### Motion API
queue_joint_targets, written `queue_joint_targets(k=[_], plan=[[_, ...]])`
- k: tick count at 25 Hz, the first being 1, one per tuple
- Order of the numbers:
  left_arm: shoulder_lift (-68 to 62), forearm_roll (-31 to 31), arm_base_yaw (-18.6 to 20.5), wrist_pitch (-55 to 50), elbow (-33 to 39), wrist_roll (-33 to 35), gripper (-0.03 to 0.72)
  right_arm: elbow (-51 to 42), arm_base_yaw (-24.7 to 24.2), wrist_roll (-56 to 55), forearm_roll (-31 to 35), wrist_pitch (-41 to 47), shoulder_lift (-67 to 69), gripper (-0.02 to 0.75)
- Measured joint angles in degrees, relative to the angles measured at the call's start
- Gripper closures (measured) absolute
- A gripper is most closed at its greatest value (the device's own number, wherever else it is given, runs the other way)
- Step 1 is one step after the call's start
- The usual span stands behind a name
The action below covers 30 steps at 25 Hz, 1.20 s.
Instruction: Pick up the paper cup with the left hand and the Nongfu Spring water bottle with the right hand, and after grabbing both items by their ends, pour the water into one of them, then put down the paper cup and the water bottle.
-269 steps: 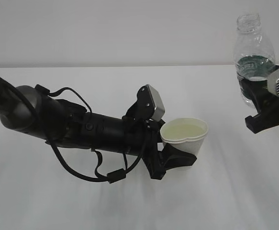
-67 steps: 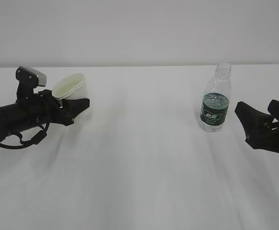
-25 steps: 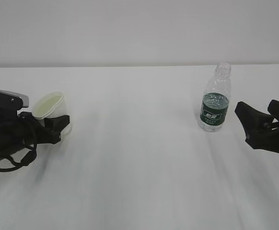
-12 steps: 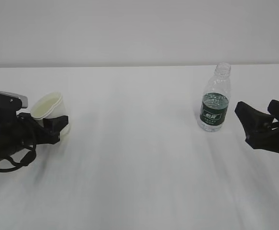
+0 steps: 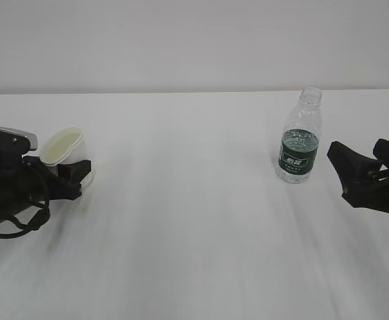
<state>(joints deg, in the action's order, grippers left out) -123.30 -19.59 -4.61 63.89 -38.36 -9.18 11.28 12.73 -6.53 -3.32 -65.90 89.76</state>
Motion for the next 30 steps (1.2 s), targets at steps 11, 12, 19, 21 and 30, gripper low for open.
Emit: queue_joint_targets(k=[11, 12, 19, 21, 30], plan=[[-0.8, 0.2, 0.0, 0.1, 0.0, 0.1, 0.279, 0.0, 0.0, 0.0, 0.0, 0.0, 0.0, 0.144], [-0.8, 0.2, 0.0, 0.1, 0.0, 0.1, 0.28, 0.0, 0.0, 0.0, -0.1, 0.0, 0.0, 0.144], [-0.8, 0.2, 0.0, 0.1, 0.0, 0.1, 0.276, 0.0, 0.0, 0.0, -0.3, 0.0, 0.0, 0.145], [-0.8, 0.2, 0.0, 0.1, 0.0, 0.1, 0.268, 0.0, 0.0, 0.0, -0.3, 0.0, 0.0, 0.145], [-0.8, 0.2, 0.0, 0.1, 0.0, 0.2, 0.228, 0.0, 0.0, -0.5, -0.4, 0.0, 0.0, 0.145]])
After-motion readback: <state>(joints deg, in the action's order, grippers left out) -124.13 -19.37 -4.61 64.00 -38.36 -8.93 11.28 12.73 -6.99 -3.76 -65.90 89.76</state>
